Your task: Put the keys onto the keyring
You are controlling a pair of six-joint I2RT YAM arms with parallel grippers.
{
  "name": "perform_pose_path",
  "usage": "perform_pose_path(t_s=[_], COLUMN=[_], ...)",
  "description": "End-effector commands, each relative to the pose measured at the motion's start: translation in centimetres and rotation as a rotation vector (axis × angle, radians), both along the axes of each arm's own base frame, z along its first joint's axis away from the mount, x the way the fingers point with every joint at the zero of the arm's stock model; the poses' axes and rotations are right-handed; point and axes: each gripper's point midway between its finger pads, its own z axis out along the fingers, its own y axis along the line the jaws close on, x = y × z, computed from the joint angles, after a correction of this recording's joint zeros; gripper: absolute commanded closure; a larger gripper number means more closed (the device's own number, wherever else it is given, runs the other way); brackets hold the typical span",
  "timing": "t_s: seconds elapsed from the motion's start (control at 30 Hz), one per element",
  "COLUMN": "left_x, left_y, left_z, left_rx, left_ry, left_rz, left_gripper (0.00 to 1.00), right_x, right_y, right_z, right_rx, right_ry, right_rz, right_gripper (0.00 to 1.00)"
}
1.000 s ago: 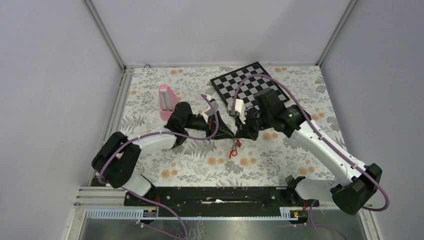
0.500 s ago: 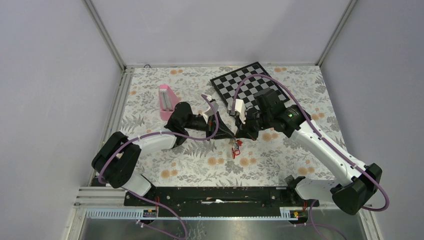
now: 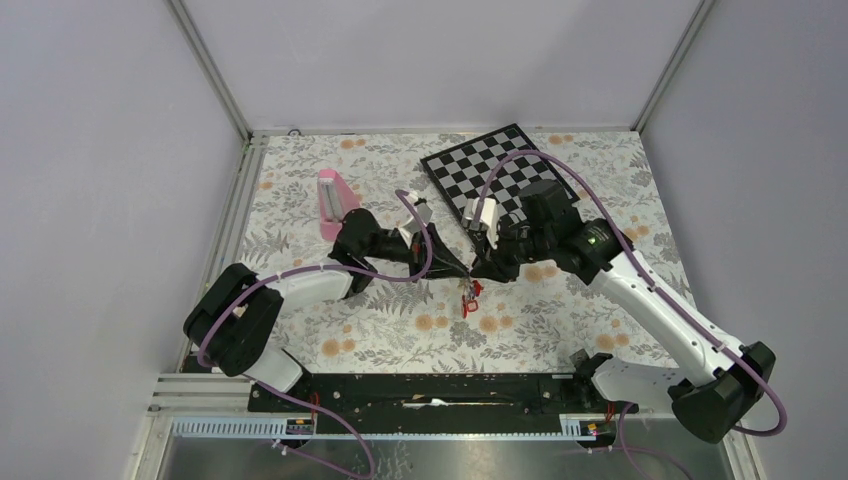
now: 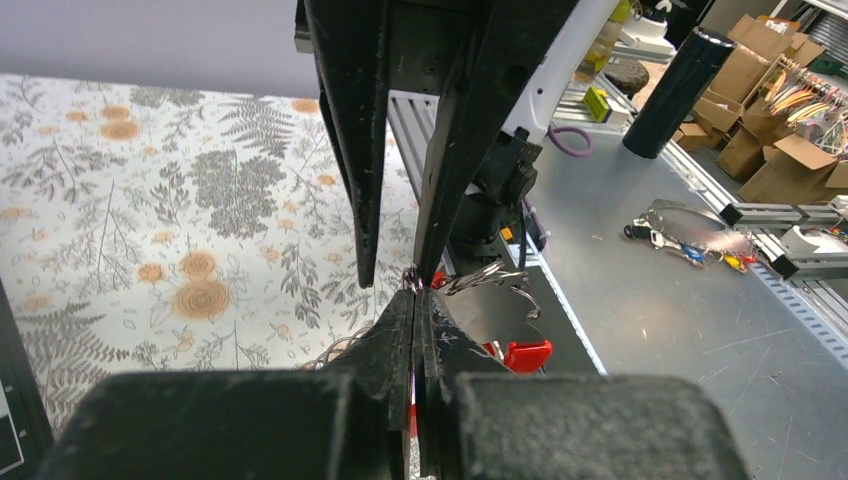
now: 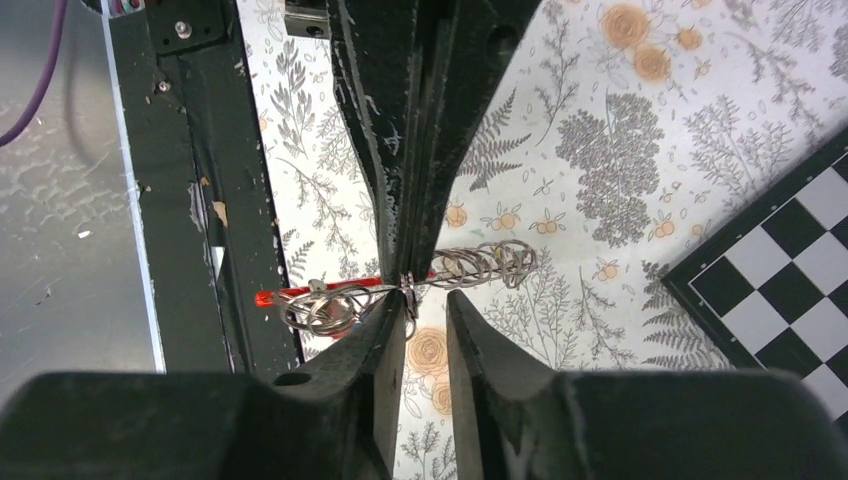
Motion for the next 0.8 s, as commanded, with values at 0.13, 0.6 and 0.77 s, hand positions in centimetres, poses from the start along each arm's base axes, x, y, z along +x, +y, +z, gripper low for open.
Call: perform_pose_path(t_s=[0.13, 0.6, 0.77], left_x=[-1.6, -1.7, -1.7], left_y=[0.8, 0.9, 0.8], left_z=[3.7, 4.3, 4.2], left_rx=[-0.131, -0.171, -0.173], left_ry=[-0.102, -0.078, -0.075], left_rz=[-0.048, -0.039, -0.041], left_gripper=[1.0, 1.0, 1.0], right_x=[0.1, -0.9, -1.1], right_y=[0.0, 0.1, 0.3], right_z=[2.0, 1.6, 1.5], right_rx=[0.137, 0.217, 0.23], right_ry=[-0.021, 0.019, 0.033], right_rz=[-0.009, 0.027, 0.036], right_gripper=[0.66, 0.71, 0.71])
